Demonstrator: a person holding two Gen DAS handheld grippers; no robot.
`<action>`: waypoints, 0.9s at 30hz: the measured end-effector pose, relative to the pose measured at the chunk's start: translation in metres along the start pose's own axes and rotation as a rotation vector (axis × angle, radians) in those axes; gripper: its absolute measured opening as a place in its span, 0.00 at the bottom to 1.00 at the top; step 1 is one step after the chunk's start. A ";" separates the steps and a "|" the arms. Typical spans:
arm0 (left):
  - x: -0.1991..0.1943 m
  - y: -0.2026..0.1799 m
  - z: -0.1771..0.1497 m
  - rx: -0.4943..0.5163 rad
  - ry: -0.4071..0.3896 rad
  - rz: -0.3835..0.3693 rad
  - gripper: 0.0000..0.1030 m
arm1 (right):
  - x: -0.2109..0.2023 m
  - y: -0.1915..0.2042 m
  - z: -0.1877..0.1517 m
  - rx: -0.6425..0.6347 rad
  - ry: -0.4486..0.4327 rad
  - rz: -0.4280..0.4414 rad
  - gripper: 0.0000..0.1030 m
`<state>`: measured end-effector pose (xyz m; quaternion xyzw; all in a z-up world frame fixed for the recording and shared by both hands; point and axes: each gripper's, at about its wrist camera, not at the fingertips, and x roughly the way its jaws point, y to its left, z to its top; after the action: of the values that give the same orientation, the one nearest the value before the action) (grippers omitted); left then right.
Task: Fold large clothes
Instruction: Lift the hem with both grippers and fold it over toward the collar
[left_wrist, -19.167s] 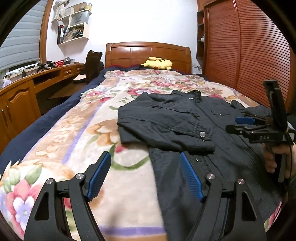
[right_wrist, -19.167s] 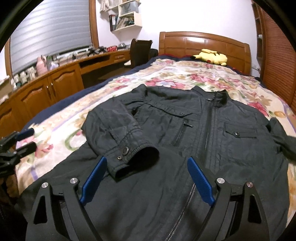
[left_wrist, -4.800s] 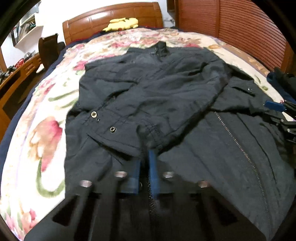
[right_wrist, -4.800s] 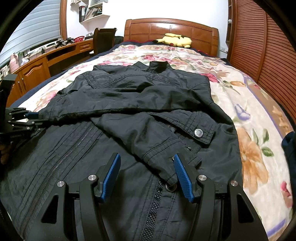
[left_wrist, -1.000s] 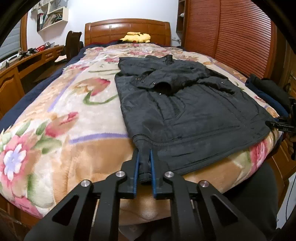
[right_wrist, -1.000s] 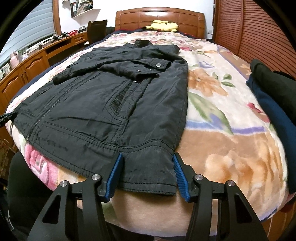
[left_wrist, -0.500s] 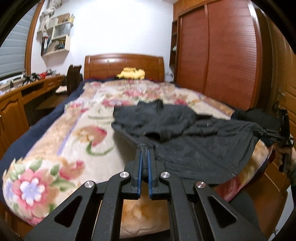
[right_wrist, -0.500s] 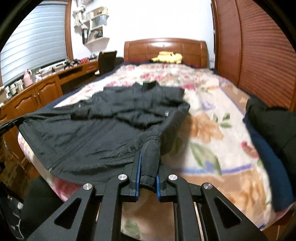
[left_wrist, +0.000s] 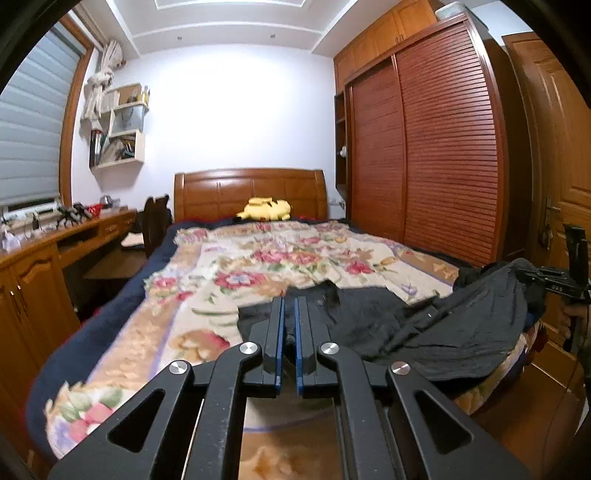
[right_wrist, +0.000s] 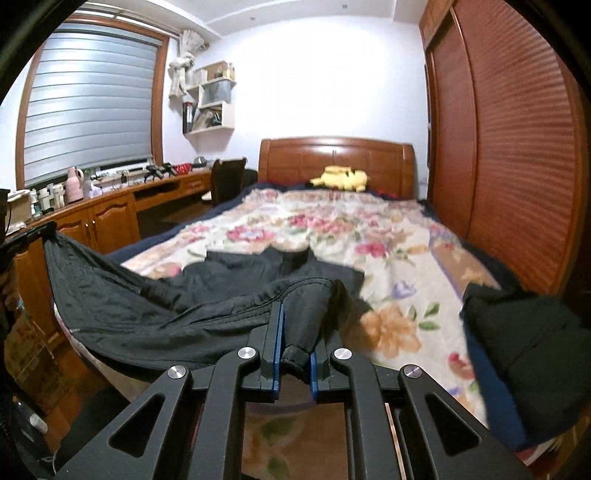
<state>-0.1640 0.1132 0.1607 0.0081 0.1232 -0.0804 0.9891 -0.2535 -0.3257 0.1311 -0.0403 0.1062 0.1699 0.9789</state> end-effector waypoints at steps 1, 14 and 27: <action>-0.002 -0.001 0.002 0.004 -0.007 0.002 0.05 | -0.002 -0.003 0.001 -0.006 -0.010 0.000 0.10; -0.034 -0.001 0.039 0.034 -0.116 0.029 0.05 | -0.025 0.005 0.008 -0.086 -0.100 -0.009 0.09; 0.036 0.015 0.024 0.030 -0.041 0.108 0.05 | 0.020 -0.009 -0.012 -0.052 -0.087 -0.018 0.09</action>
<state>-0.1208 0.1214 0.1753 0.0280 0.1011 -0.0290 0.9941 -0.2348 -0.3288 0.1154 -0.0594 0.0585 0.1652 0.9827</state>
